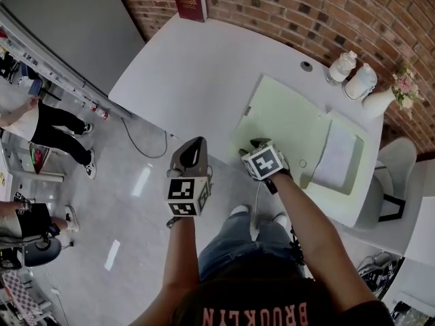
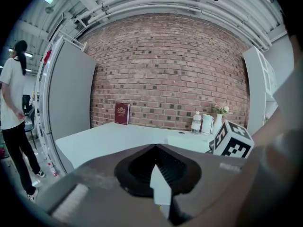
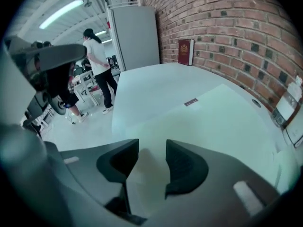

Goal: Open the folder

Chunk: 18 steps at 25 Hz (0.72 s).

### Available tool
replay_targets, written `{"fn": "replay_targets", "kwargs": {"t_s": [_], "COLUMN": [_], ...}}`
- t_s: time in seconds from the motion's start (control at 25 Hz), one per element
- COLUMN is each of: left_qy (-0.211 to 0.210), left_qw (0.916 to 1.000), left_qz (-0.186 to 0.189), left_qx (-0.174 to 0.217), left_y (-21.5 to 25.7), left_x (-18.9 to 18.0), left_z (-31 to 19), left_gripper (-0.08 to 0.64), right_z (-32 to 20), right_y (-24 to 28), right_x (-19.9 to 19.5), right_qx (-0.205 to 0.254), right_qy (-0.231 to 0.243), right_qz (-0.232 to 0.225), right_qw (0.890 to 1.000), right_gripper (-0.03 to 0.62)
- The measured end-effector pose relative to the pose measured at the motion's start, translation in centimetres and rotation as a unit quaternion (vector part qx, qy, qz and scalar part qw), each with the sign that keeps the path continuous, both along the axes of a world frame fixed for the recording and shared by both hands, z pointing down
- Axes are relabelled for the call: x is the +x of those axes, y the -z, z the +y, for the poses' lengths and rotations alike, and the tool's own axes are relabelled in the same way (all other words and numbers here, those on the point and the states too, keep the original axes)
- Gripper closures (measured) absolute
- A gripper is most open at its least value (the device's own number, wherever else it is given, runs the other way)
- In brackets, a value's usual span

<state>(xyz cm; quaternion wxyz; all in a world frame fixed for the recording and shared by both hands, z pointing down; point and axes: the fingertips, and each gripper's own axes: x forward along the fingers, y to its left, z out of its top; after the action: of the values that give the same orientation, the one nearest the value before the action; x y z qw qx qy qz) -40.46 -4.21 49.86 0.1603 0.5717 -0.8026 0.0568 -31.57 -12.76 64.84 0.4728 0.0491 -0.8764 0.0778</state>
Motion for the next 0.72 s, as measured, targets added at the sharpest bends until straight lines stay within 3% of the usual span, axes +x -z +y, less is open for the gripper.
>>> {"fn": "replay_targets", "kwargs": {"t_s": [0.12, 0.72], "left_qy": [0.004, -0.006], "left_qw": [1.0, 0.9999], "left_qz": [0.002, 0.01], "left_qx": [0.0, -0.003], "left_y": [0.02, 0.07], "left_x": [-0.22, -0.64], "left_z": [0.36, 0.62], "left_gripper": [0.561, 0.561], "right_z": [0.58, 0.34], "right_y": [-0.95, -0.61], "right_x": [0.1, -0.6], "right_qx": [0.014, 0.009], "right_qy": [0.018, 0.004], "right_qz": [0.022, 0.036], "right_qw": [0.999, 0.999], "right_gripper": [0.408, 0.408]}}
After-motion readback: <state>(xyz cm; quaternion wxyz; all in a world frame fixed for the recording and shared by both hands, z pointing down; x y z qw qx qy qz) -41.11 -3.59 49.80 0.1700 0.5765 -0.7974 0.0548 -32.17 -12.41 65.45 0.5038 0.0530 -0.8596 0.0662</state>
